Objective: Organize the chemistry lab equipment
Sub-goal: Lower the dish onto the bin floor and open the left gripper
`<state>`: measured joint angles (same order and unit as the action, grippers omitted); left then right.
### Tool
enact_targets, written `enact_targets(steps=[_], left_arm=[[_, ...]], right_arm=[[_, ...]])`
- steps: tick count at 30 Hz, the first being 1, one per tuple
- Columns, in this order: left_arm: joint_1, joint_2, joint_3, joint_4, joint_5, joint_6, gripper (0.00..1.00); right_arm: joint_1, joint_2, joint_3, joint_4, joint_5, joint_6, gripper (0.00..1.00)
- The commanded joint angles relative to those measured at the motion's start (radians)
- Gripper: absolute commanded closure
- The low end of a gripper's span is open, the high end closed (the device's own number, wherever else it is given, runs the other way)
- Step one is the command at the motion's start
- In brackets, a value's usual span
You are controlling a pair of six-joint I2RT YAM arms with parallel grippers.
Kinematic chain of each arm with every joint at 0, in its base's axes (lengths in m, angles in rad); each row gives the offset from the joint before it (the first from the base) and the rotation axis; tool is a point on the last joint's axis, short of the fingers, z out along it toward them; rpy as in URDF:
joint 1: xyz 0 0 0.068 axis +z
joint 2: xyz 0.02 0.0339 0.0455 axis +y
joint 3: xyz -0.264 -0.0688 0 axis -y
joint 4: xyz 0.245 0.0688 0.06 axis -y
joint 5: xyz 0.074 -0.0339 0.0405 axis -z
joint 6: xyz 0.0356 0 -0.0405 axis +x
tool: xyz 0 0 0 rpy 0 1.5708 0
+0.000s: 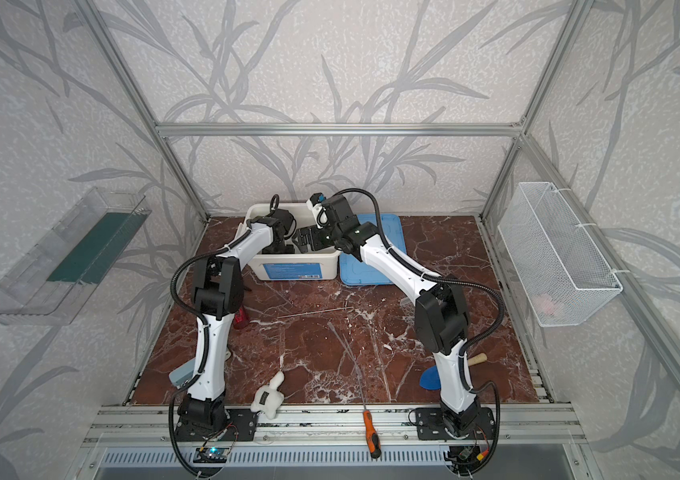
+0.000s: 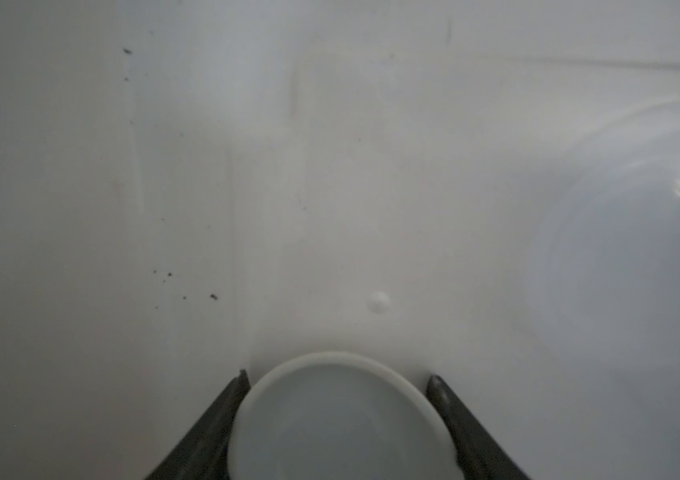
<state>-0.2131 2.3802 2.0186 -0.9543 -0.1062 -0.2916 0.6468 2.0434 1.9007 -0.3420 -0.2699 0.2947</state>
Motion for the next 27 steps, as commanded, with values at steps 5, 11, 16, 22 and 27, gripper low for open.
enact_targets(steps=[5, 11, 16, 22, 27], left_arm=[[0.003, -0.010, -0.026, -0.027, 0.000, -0.006, 0.18], [0.000, -0.048, -0.021, -0.031, -0.010, -0.004, 0.13], [-0.003, -0.082, -0.012, -0.040, -0.022, -0.009, 0.05], [-0.005, -0.140, -0.001, -0.056, -0.036, -0.013, 0.01], [-0.008, -0.205, -0.001, -0.063, -0.024, -0.017, 0.01]], right_arm=[[-0.007, -0.015, -0.021, 0.016, -0.004, 0.011, 0.00], [-0.006, -0.020, -0.019, 0.014, -0.010, 0.016, 0.01], [-0.007, -0.039, -0.023, 0.003, -0.011, 0.015, 0.01], [-0.008, -0.083, -0.024, -0.006, -0.019, 0.009, 0.01], [-0.011, -0.125, -0.034, -0.035, -0.017, -0.003, 0.01]])
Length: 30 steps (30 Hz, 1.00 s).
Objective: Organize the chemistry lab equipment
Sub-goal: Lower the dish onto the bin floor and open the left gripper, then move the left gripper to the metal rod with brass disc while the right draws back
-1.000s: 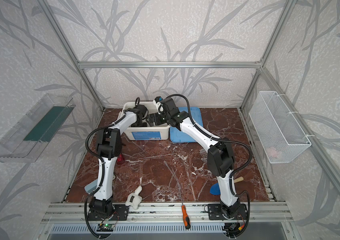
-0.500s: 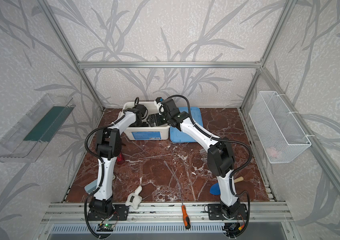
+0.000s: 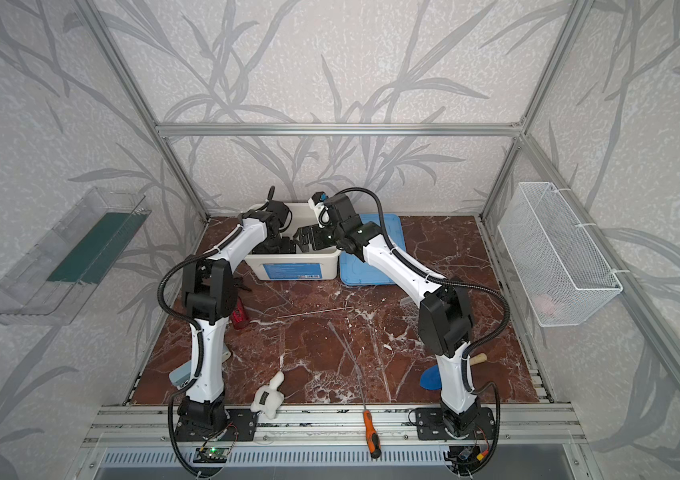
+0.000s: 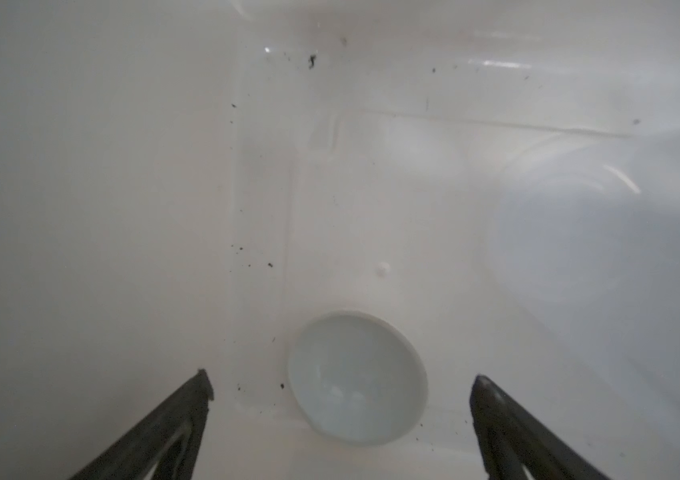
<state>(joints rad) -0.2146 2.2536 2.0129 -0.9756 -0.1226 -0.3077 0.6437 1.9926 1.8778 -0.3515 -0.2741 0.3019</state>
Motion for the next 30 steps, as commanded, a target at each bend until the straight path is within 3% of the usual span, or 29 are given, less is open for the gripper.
enact_targets(steps=[1, 11, 19, 23, 26, 30], left_arm=[[-0.009, -0.096, 0.004, -0.044, -0.003, -0.001, 0.01], [-0.035, -0.258, 0.020, -0.057, 0.067, 0.022, 0.01], [-0.104, -0.411, 0.000, -0.038, 0.259, 0.282, 0.01], [-0.161, -0.546, -0.148, 0.089, 0.329, 0.408, 0.03], [-0.222, -0.670, -0.300, 0.199, 0.370, 0.535, 0.12], [-0.278, -0.785, -0.444, 0.243, 0.466, 0.655, 0.13]], right_arm=[[-0.010, -0.089, -0.021, -0.025, -0.012, -0.010, 0.01], [-0.039, -0.280, -0.195, 0.015, -0.006, -0.009, 0.01], [-0.067, -0.517, -0.430, 0.040, -0.004, -0.018, 0.01], [-0.096, -0.636, -0.566, 0.067, 0.000, -0.006, 0.01], [-0.126, -0.720, -0.667, 0.078, -0.009, 0.007, 0.01], [-0.152, -0.823, -0.789, 0.079, -0.010, 0.003, 0.01]])
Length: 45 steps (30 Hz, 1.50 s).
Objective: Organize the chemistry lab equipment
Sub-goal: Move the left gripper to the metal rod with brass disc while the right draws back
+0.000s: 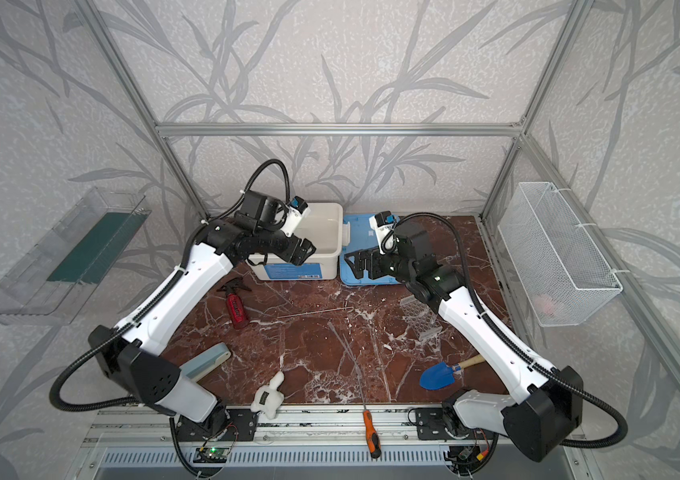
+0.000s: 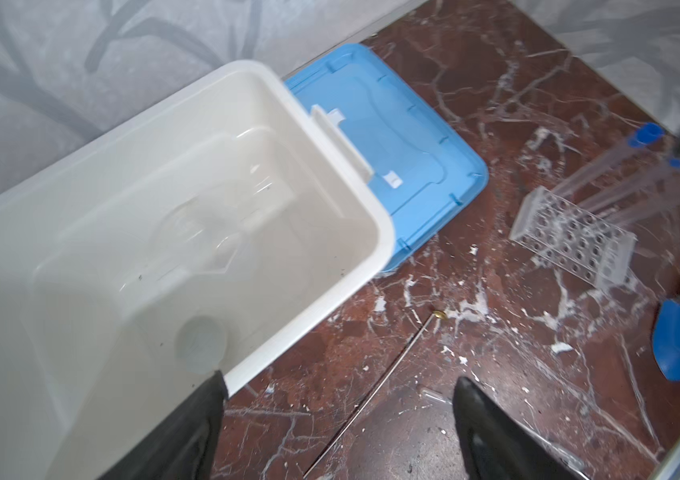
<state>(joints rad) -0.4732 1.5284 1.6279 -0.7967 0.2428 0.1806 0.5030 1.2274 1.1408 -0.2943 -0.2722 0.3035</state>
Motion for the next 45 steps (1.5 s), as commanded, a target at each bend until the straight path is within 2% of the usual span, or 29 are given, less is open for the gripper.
enact_targets(steps=[1, 4, 7, 10, 13, 18, 21, 28, 30, 31, 35, 37, 39, 41, 45], left_arm=[[-0.028, -0.079, -0.085, 0.063, 0.118, 0.178, 0.13], [-0.076, -0.109, -0.142, 0.049, 0.107, 0.194, 0.19], [-0.166, -0.118, -0.215, 0.051, 0.006, 0.221, 0.19], [-0.225, -0.077, -0.265, 0.045, -0.080, 0.254, 0.19], [-0.248, -0.029, -0.297, 0.054, -0.114, 0.261, 0.18], [-0.252, 0.022, -0.390, 0.176, -0.137, 0.232, 0.21], [-0.252, 0.063, -0.448, 0.256, -0.225, 0.216, 0.23], [-0.253, 0.159, -0.482, 0.336, -0.284, 0.219, 0.27], [-0.249, 0.188, -0.479, 0.343, -0.303, 0.228, 0.29], [-0.249, 0.202, -0.476, 0.343, -0.310, 0.233, 0.33], [-0.237, 0.254, -0.458, 0.313, -0.336, 0.244, 0.34], [-0.232, 0.277, -0.452, 0.315, -0.329, 0.239, 0.42], [-0.228, 0.291, -0.453, 0.328, -0.312, 0.230, 0.42], [-0.221, 0.299, -0.463, 0.346, -0.304, 0.227, 0.49], [-0.213, 0.323, -0.451, 0.340, -0.301, 0.224, 0.50]], right_arm=[[-0.016, -0.087, -0.084, 0.027, -0.014, -0.005, 0.01], [-0.023, -0.160, -0.166, 0.043, -0.029, -0.048, 0.01], [-0.028, -0.217, -0.235, 0.042, -0.052, -0.087, 0.01], [-0.031, -0.261, -0.305, 0.065, -0.090, -0.118, 0.01], [-0.034, -0.304, -0.369, 0.094, -0.127, -0.140, 0.00], [-0.035, -0.399, -0.457, 0.126, -0.131, -0.166, 0.00], [-0.037, -0.441, -0.488, 0.135, -0.111, -0.177, 0.00], [-0.037, -0.455, -0.503, 0.147, -0.077, -0.179, 0.01], [-0.038, -0.452, -0.503, 0.146, -0.079, -0.179, 0.01], [-0.037, -0.452, -0.504, 0.143, -0.078, -0.179, 0.01], [-0.037, -0.461, -0.499, 0.122, -0.066, -0.179, 0.02], [-0.037, -0.467, -0.504, 0.127, -0.067, -0.175, 0.02], [-0.037, -0.470, -0.507, 0.129, -0.068, -0.175, 0.02], [-0.037, -0.469, -0.505, 0.127, -0.067, -0.178, 0.02], [-0.037, -0.467, -0.506, 0.127, -0.061, -0.180, 0.02]])
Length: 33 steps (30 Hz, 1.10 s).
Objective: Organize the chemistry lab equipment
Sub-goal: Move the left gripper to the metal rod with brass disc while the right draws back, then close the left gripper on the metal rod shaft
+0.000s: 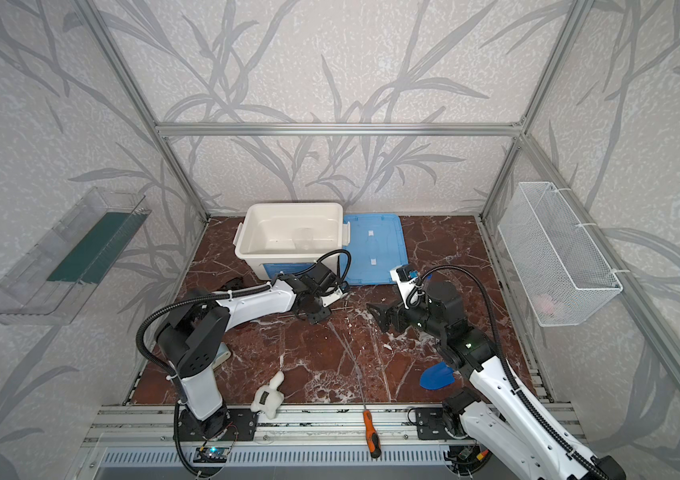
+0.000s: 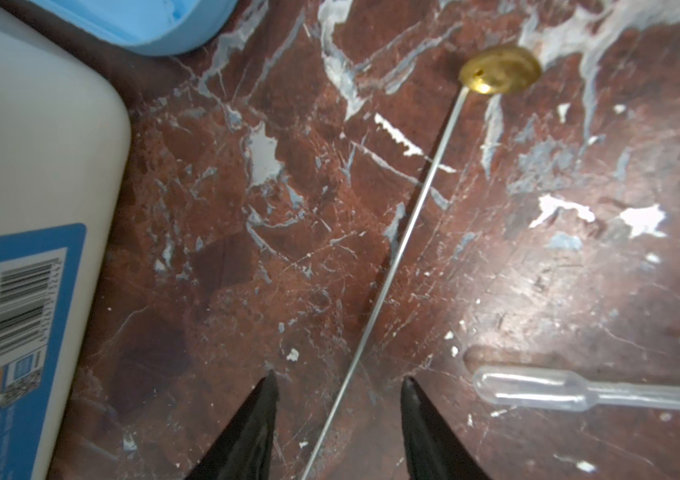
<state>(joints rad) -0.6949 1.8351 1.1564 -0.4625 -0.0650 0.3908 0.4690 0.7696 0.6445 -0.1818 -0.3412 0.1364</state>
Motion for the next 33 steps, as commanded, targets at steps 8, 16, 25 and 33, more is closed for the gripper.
enact_targets(steps=[8, 16, 25, 33], left_arm=[[0.028, 0.064, 0.073, -0.092, 0.121, 0.002, 0.66], [0.034, 0.123, 0.121, -0.175, 0.118, -0.003, 0.68], [0.034, 0.130, 0.143, -0.250, 0.125, -0.005, 0.93], [0.029, 0.110, 0.150, -0.254, 0.113, -0.028, 1.00]], right_arm=[[-0.003, 0.004, -0.007, 0.013, 0.017, -0.021, 0.02], [-0.004, -0.002, -0.005, 0.010, 0.032, -0.025, 0.02], [-0.004, -0.008, -0.012, 0.008, 0.050, -0.026, 0.02], [-0.003, -0.009, -0.014, 0.010, 0.063, -0.024, 0.02]])
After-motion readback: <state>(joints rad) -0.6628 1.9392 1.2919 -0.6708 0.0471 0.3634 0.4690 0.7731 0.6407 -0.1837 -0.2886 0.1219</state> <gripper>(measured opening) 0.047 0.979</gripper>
